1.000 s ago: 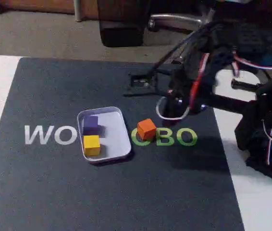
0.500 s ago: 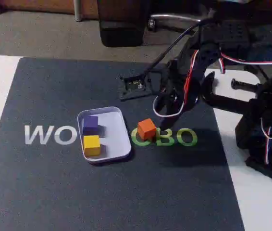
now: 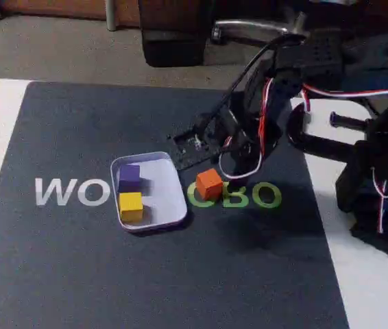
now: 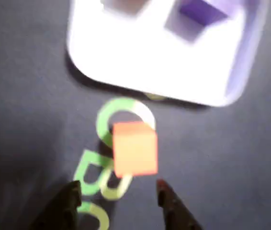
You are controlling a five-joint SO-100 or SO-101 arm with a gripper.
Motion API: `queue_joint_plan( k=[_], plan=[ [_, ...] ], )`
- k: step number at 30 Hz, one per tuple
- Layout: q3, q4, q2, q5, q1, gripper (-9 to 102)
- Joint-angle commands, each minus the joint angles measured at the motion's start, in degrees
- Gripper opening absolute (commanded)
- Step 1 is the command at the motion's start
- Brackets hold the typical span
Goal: Move blocks one by one until all three blocks are in the tray.
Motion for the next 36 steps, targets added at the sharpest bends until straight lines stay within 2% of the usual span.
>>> queue_joint_plan(
  k=[1, 23, 36],
  plan=[
    [-2.72, -1.49, -1.14, -0.35, -0.35, 18],
    [-2.72, -9.84, -7.56, 2.64, 0.97, 18],
    [-2.20, -11.34, -7.56, 3.78, 0.09, -8]
  ],
)
